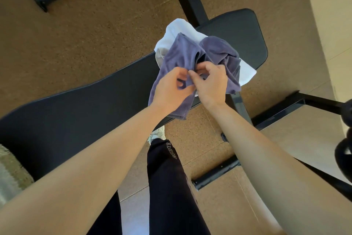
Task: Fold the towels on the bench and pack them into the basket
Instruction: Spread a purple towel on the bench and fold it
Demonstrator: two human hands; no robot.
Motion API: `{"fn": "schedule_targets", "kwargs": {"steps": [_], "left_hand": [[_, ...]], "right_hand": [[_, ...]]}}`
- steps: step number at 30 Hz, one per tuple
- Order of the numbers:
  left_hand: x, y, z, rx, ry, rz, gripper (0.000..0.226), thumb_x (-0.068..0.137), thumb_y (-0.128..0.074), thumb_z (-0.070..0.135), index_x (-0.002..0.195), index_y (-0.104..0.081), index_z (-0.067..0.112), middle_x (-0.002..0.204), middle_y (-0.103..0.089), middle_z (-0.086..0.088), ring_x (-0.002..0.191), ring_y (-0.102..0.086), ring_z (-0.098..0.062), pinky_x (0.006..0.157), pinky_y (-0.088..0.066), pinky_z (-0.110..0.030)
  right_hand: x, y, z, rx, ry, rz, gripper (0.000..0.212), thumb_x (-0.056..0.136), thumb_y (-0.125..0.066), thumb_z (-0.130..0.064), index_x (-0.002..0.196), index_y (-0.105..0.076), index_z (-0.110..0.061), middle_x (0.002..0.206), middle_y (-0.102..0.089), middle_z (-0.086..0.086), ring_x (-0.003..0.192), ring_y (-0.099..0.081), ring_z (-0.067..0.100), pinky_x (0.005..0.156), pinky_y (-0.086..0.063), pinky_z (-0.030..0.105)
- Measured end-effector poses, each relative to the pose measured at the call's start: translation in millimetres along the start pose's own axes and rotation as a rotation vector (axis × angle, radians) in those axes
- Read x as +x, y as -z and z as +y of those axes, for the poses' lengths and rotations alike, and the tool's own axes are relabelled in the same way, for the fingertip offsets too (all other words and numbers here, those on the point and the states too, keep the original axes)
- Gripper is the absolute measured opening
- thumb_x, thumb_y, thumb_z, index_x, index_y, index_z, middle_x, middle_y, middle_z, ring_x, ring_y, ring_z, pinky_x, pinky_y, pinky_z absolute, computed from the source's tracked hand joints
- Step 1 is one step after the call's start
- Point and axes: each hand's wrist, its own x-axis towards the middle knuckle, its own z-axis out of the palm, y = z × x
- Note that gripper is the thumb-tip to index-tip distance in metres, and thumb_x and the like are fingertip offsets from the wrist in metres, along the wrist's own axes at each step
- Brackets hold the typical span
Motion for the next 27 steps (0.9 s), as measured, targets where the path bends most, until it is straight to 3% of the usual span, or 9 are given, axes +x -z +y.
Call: {"fn": "schedule_targets", "kwargs": {"steps": [3, 8, 12, 16, 20, 22, 27], "left_hand": [[6, -4, 1, 0.026, 0.019, 0.038, 0.024, 0.089, -0.074, 0.024, 0.111, -0.065, 0.018, 0.090, -0.071, 0.014, 0.085, -0.068, -0.001, 0.086, -0.057, -0.034], [12, 7, -9, 0.116, 0.019, 0.103, 0.009, 0.093, -0.071, 0.029, 0.095, -0.073, 0.020, 0.086, -0.075, 0.009, 0.085, -0.071, -0.010, 0.085, -0.057, -0.037], [9, 20, -17, -0.054, 0.080, 0.094, 0.011, 0.093, -0.071, 0.023, 0.101, -0.078, 0.018, 0.088, -0.077, 0.004, 0.090, -0.073, -0.015, 0.091, -0.057, -0.042], [4, 38, -30, -0.344, 0.204, 0.201, 0.010, 0.089, -0.053, 0.024, 0.090, -0.062, 0.025, 0.092, -0.069, -0.001, 0.088, -0.064, -0.019, 0.091, -0.055, -0.056], [-10, 59, -32, -0.673, 0.362, 0.322, 0.011, 0.099, -0.047, 0.017, 0.100, -0.058, 0.019, 0.106, -0.066, -0.011, 0.095, -0.062, -0.022, 0.083, -0.055, -0.042], [-28, 83, -47, -0.605, 0.364, 0.353, 0.014, 0.105, -0.045, 0.015, 0.103, -0.058, 0.019, 0.111, -0.068, -0.010, 0.098, -0.065, -0.022, 0.085, -0.056, -0.038], [-60, 134, -77, -0.283, 0.283, 0.314, 0.013, 0.102, -0.060, 0.025, 0.091, -0.067, 0.023, 0.089, -0.072, 0.002, 0.083, -0.066, -0.009, 0.079, -0.056, -0.031]], "right_hand": [[-5, -2, 0, 0.163, -0.060, -0.120, 0.005, 0.089, -0.074, -0.014, 0.092, -0.076, -0.011, 0.082, -0.072, -0.008, 0.077, -0.063, -0.003, 0.072, -0.046, 0.011], [-1, -4, 4, 0.206, -0.109, -0.219, 0.005, 0.089, -0.073, -0.013, 0.090, -0.073, -0.008, 0.083, -0.073, -0.002, 0.078, -0.066, 0.007, 0.078, -0.054, 0.023], [1, -5, -2, 0.213, -0.128, -0.173, 0.008, 0.089, -0.067, -0.010, 0.085, -0.061, -0.013, 0.076, -0.063, -0.008, 0.069, -0.057, 0.001, 0.070, -0.047, 0.018], [-5, -4, -10, 0.205, -0.110, -0.132, 0.011, 0.080, -0.064, -0.004, 0.086, -0.062, -0.013, 0.078, -0.064, -0.006, 0.070, -0.057, 0.006, 0.069, -0.050, 0.020], [-12, -6, -19, 0.016, 0.004, -0.214, 0.016, 0.087, -0.061, -0.010, 0.093, -0.073, -0.017, 0.088, -0.069, -0.006, 0.083, -0.062, 0.010, 0.082, -0.050, 0.024], [-23, -20, -36, -0.041, 0.094, -0.313, 0.014, 0.093, -0.058, -0.011, 0.098, -0.071, -0.016, 0.091, -0.067, -0.006, 0.085, -0.061, 0.012, 0.085, -0.049, 0.028], [-27, -35, -58, -0.108, 0.172, -0.417, 0.014, 0.102, -0.048, -0.012, 0.108, -0.060, -0.012, 0.092, -0.058, -0.008, 0.086, -0.054, 0.014, 0.080, -0.041, 0.031]]}}
